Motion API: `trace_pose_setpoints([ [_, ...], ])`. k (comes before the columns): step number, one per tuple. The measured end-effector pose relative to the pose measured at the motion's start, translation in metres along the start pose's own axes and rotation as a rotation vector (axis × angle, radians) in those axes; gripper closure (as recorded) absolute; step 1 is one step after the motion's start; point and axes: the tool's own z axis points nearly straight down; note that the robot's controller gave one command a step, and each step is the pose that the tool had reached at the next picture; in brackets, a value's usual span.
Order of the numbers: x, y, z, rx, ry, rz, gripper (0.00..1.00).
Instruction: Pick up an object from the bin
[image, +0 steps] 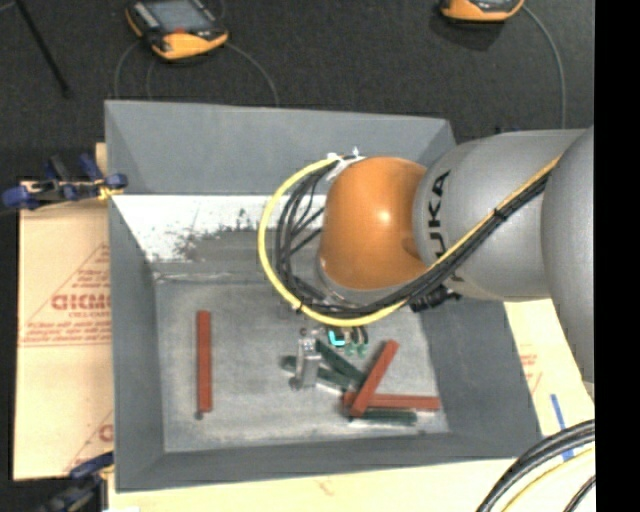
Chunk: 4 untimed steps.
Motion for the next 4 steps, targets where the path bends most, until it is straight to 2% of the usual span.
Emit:
trace_pose_setpoints([
  [1, -0.002, 0.0, -0.004, -0.001, -0.007, 0.002, 0.0],
  [2, -0.019, -0.029, 0.014, -0.002, -0.01, -0.064, 0.0],
  [3, -0.047, -0.041, 0.074, 0.003, -0.014, -0.159, 0.0],
  [4, -0.031, -0.064, 0.092, -0.003, -0.008, -0.17, 0.0],
])
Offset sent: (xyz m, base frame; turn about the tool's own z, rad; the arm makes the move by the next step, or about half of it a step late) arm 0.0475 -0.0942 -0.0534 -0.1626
